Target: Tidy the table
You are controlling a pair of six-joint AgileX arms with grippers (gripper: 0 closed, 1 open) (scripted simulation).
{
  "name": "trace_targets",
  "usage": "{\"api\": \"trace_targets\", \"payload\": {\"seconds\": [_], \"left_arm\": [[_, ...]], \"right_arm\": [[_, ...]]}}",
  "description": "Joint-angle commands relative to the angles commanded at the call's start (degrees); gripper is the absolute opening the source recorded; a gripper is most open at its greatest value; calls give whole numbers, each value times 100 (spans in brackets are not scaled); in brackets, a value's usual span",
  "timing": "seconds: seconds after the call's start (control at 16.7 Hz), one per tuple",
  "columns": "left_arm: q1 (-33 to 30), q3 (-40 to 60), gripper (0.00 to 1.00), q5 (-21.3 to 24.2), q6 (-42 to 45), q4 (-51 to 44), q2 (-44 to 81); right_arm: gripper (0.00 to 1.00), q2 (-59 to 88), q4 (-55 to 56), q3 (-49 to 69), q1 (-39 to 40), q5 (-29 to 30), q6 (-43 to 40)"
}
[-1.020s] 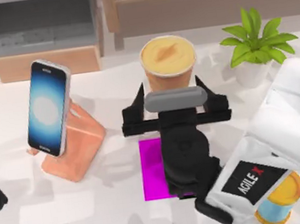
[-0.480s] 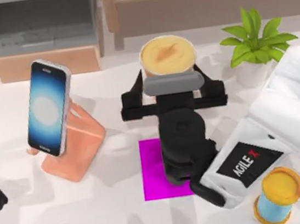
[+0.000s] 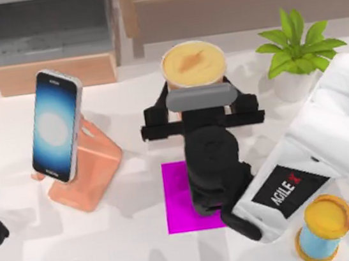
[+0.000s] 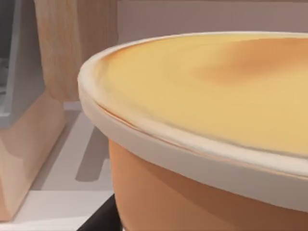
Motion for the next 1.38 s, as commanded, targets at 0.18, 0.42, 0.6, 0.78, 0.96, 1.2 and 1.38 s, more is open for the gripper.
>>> {"api": "trace_targets", "payload": {"seconds": [0.18,0.42,0.6,0.78,0.96,1.2,1.38], "left_arm": [[0,0,100,0,0,0,0],[0,0,100,0,0,0,0],[0,0,100,0,0,0,0],[0,0,100,0,0,0,0],[0,0,100,0,0,0,0],[0,0,100,0,0,0,0],[0,0,100,0,0,0,0]], "right_arm": [[25,0,0,0,0,0,0],[0,0,0,0,0,0,0],[0,0,0,0,0,0,0],[0,0,0,0,0,0,0],[0,-27,-17,-6,17,1,9],[0,-214,-177,-35,16,-1,11],[0,-193,-168,-21,16,-2,19]]}}
